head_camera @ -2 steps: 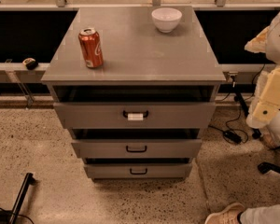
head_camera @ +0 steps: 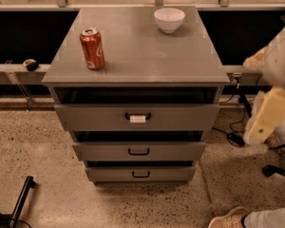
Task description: Open middle drawer
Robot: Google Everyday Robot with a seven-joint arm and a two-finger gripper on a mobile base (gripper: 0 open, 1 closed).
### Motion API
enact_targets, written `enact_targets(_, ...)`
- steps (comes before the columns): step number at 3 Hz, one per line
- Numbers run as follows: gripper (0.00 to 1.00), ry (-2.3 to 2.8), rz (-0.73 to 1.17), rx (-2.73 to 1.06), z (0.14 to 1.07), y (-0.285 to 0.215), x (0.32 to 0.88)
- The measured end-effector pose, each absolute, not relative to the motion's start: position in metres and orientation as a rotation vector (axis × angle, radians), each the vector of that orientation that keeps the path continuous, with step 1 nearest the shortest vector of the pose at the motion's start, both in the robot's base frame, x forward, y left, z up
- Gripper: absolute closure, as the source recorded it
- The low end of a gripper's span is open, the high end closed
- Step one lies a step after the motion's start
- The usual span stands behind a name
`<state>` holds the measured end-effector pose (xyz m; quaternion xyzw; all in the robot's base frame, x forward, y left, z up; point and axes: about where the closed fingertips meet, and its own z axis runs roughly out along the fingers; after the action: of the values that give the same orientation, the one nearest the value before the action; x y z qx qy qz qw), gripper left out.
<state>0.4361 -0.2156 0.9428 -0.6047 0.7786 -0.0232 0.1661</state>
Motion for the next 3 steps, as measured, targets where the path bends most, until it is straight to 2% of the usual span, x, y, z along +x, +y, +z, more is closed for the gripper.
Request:
enact_targets(2,0.0,2.154,-0.053,-1.781,0.853,-0.211,0.419)
enact_targets(3,0.0,2.158,0.194,-1.718,0.802,-0.187,0.426)
